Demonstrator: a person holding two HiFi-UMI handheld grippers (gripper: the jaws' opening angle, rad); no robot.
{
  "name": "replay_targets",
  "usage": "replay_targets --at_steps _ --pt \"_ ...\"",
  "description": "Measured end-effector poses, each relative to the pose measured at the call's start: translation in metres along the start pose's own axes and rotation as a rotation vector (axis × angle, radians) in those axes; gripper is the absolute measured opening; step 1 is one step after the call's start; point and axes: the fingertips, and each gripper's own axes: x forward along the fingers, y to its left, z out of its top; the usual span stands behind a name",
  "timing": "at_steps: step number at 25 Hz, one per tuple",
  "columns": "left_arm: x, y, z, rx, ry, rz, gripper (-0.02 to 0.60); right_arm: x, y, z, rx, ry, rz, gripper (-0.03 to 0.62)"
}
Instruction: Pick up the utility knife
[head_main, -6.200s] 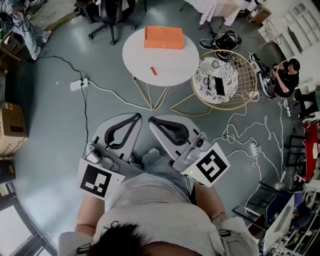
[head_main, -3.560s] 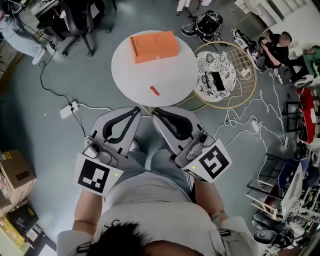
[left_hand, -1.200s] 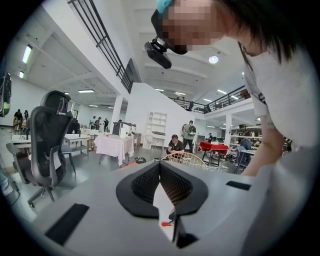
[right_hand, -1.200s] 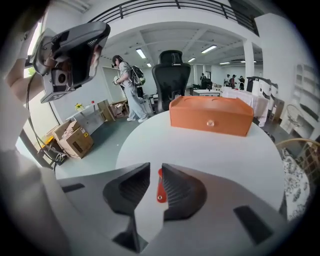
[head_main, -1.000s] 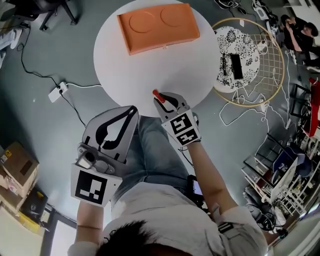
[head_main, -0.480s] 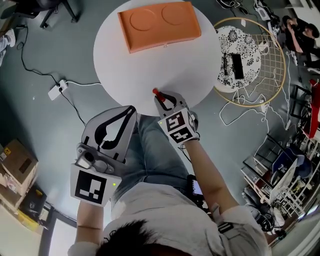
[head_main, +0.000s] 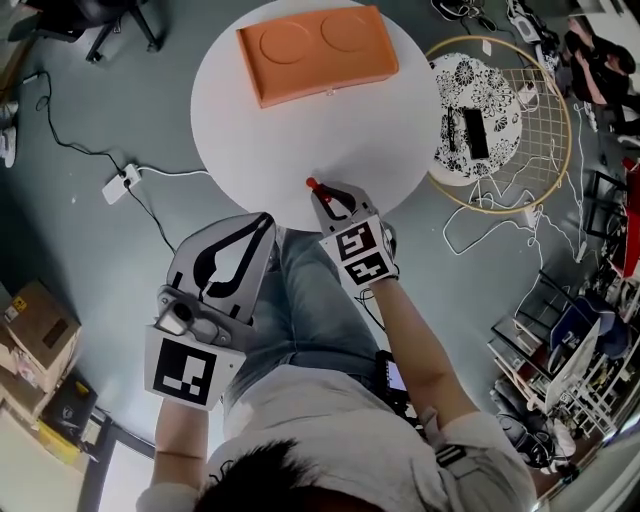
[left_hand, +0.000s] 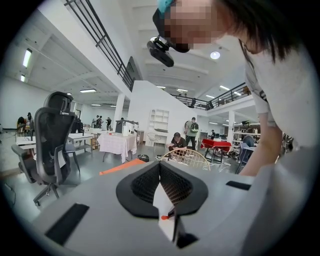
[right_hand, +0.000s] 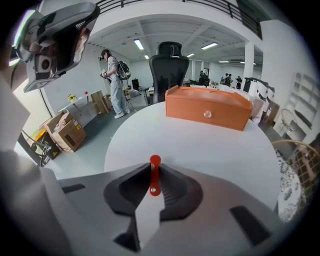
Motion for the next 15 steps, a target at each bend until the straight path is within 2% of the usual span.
replay_targets --at_steps 7,15 --pt "-0.002 -0.002 0.008 0.041 -0.017 0.011 0.011 -0.027 0.007 0.033 0.018 -0.116 0.007 0.053" --pt "-0.011 -0.008 0.034 0.073 -0.076 0.032 0.011 -0.091 0.022 0.091 0.013 -0.301 0.001 0.052"
